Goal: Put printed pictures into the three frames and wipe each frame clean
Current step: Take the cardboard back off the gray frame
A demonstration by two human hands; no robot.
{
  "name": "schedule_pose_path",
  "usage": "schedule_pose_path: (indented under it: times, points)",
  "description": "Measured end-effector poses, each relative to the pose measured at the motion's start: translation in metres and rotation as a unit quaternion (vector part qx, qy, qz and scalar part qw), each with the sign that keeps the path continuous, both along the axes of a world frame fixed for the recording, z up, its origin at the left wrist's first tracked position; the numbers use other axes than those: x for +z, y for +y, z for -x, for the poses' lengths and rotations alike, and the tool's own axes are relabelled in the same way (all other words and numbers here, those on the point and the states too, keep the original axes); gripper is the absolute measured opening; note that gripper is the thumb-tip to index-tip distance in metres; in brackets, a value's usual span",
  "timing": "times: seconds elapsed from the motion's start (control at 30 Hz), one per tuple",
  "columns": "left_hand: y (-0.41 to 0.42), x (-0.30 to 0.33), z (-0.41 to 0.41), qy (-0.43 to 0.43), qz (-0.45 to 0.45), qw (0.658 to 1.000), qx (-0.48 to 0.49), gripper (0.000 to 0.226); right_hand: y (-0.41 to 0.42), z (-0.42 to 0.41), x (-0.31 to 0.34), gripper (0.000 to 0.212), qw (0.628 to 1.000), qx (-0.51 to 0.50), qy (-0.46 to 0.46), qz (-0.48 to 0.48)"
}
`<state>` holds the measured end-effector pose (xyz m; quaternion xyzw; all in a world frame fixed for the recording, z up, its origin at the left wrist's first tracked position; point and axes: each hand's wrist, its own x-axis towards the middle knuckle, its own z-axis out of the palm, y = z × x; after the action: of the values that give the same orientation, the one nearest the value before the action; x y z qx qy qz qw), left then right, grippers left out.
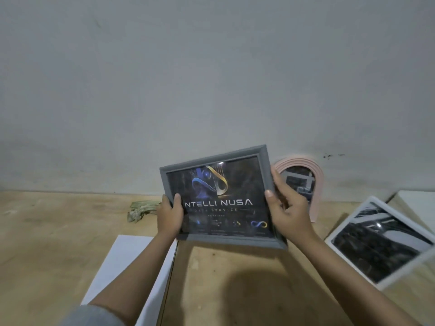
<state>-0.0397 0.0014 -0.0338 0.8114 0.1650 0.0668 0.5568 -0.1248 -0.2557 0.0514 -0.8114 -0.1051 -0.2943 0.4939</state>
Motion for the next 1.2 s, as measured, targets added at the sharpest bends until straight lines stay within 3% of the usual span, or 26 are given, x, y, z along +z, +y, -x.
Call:
schedule_pose_path:
  times: [0.23, 0.37, 0.47, 0.53, 0.7, 0.8, 0.9, 1.0, 1.2]
  points:
    - [-0.045, 0.028, 0.058, 0.037, 0.069, 0.995, -0.056, 0.051, 0.007, 0.067, 0.020, 0.049, 0.999, -0.010, -0.017, -0.033]
    - [-0.080, 0.090, 0.095, -0.044, 0.147, 0.981, -0.119, 0.039, 0.017, 0.090, 0.005, 0.045, 0.999, -0.049, -0.014, -0.017]
    - [-0.100, 0.125, 0.122, -0.116, 0.145, 0.969, -0.161, 0.029, 0.031, 0.104, -0.009, 0.042, 0.992, -0.078, -0.076, 0.057]
    - [-0.109, 0.136, 0.132, -0.129, 0.127, 0.968, -0.171, 0.045, 0.041, 0.112, -0.015, 0.038, 0.986, -0.080, -0.112, 0.099]
    - [-0.122, 0.137, 0.141, -0.112, 0.091, 0.989, -0.027, 0.042, 0.051, 0.122, -0.032, 0.034, 0.977, -0.072, -0.125, 0.154]
    - [-0.120, 0.132, 0.149, -0.145, 0.114, 0.983, 0.020, 0.041, 0.049, 0.124, -0.037, 0.037, 0.983, -0.004, -0.115, 0.142]
    - [-0.107, 0.126, 0.154, -0.159, 0.118, 0.980, 0.022, 0.039, 0.027, 0.123, -0.048, 0.044, 0.992, 0.027, -0.045, 0.115]
    - [-0.083, 0.115, 0.149, -0.139, 0.122, 0.983, 0.011, 0.030, -0.013, 0.108, -0.070, 0.051, 0.994, -0.049, 0.067, 0.065]
    - [-0.045, 0.087, 0.139, -0.032, 0.176, 0.984, 0.007, 0.046, -0.070, 0.094, -0.090, 0.044, 0.934, -0.176, 0.302, -0.072]
